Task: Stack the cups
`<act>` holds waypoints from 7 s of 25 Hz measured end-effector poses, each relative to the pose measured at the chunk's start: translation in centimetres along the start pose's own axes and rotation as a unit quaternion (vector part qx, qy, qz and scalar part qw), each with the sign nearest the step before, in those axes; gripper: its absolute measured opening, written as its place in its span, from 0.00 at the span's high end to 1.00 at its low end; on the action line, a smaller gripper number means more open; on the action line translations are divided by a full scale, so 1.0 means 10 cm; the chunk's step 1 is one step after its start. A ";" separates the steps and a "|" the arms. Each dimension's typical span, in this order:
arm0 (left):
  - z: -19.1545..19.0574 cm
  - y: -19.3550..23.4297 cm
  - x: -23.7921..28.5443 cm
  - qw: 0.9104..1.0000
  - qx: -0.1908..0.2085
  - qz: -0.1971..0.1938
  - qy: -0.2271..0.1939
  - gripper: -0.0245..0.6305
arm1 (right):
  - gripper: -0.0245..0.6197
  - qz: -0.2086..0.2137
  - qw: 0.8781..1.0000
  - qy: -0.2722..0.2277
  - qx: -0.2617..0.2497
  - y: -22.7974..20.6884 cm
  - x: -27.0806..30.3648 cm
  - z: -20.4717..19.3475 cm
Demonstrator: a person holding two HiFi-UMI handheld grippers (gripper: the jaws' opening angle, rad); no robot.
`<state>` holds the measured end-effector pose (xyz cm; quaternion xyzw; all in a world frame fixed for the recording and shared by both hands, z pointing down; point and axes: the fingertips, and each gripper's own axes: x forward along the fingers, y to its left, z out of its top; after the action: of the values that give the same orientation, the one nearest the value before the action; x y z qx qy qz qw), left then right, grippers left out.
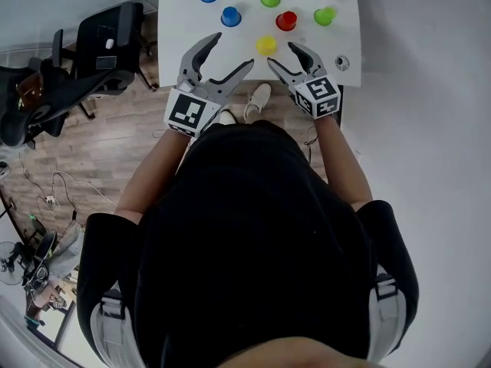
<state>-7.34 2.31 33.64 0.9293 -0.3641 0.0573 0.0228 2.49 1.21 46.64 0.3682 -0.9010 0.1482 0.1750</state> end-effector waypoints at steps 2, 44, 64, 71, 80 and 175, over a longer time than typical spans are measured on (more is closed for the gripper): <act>-0.06 0.04 0.12 1.000 -0.002 0.000 0.007 0.45 | 0.52 0.003 1.000 0.018 0.000 -0.11 0.15 -0.15; -0.55 0.58 0.61 0.995 -0.045 0.066 0.052 0.46 | 0.65 0.018 0.989 0.142 -0.042 -0.88 1.88 -0.75; -0.58 0.74 0.66 0.994 -0.052 0.077 0.063 0.46 | 0.59 0.026 0.997 0.075 -0.014 -0.88 1.65 -0.22; -0.71 0.62 1.02 0.995 -0.049 0.056 0.073 0.46 | 0.57 -0.030 0.999 -0.016 -0.007 -1.24 1.00 0.11; -0.85 0.49 1.50 0.995 -0.035 0.048 0.081 0.46 | 0.52 -0.076 0.997 0.003 0.005 -1.66 0.94 -0.32; -2.80 2.81 1.51 0.958 -0.061 0.176 0.218 0.61 | 0.50 0.018 0.998 -0.056 -0.008 -0.90 1.76 0.68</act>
<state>-17.97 -26.12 63.31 0.8123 -0.5106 0.2397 0.1481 -4.27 -18.41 49.27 0.3583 -0.9170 0.1232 0.1244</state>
